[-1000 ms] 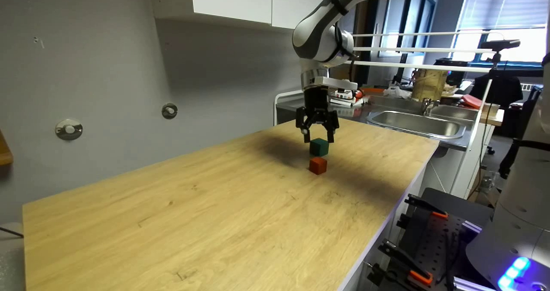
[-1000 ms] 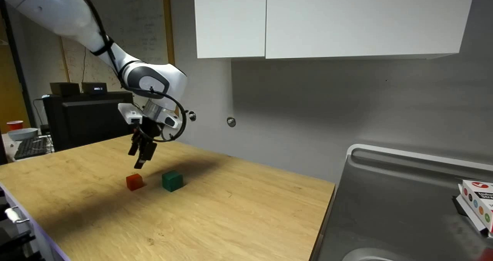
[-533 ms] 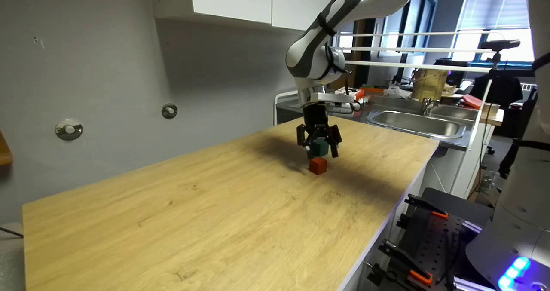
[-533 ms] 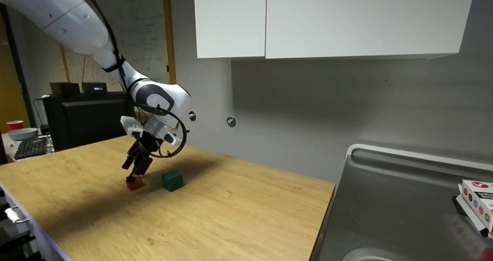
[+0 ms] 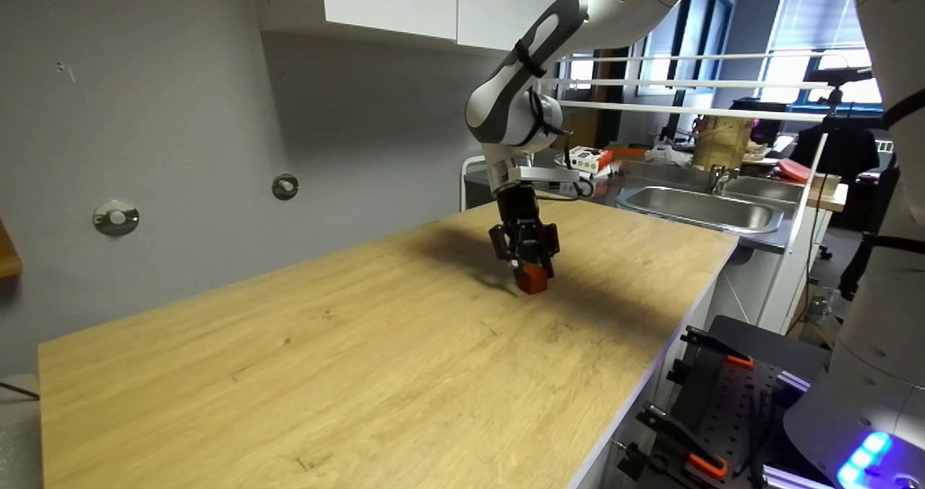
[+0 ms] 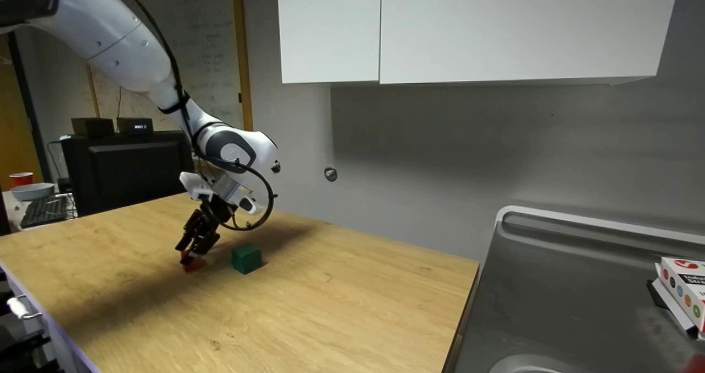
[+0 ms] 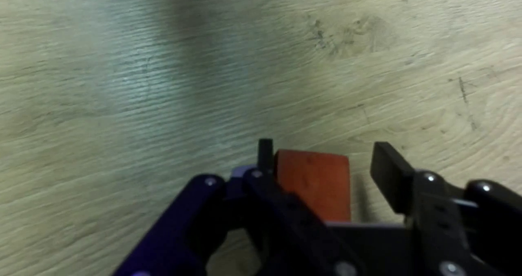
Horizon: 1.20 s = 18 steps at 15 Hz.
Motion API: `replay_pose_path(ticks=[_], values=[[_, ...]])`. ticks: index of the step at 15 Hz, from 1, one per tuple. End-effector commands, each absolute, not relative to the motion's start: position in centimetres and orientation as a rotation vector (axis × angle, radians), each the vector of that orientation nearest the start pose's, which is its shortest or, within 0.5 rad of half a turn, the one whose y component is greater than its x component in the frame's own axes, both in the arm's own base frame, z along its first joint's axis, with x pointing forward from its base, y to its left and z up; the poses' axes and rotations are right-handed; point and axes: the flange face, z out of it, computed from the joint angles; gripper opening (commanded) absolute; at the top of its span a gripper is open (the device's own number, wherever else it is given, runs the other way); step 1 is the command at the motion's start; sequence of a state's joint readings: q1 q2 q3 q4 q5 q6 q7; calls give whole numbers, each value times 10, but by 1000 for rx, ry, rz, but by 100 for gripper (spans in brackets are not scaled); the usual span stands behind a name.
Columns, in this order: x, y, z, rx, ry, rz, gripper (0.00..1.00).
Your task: Put the orange block on top of green block
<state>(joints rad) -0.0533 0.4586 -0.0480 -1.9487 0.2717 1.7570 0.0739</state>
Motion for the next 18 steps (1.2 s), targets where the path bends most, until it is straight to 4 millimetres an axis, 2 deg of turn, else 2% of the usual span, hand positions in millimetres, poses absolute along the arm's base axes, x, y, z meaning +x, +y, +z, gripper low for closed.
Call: replay_pose_path(ticks=[1,3,4,8,13,16,18], values=[[558,-21,209,-2729,424,954,36],[563,-20,207,-2730,415,954,20],[566,-21,210,-2734,416,950,18],[578,-37,244,-2813,441,848,18],[592,-83,294,-2889,506,698,18],[596,-111,307,-2896,563,653,18],[596,-126,307,-2891,597,648,18]])
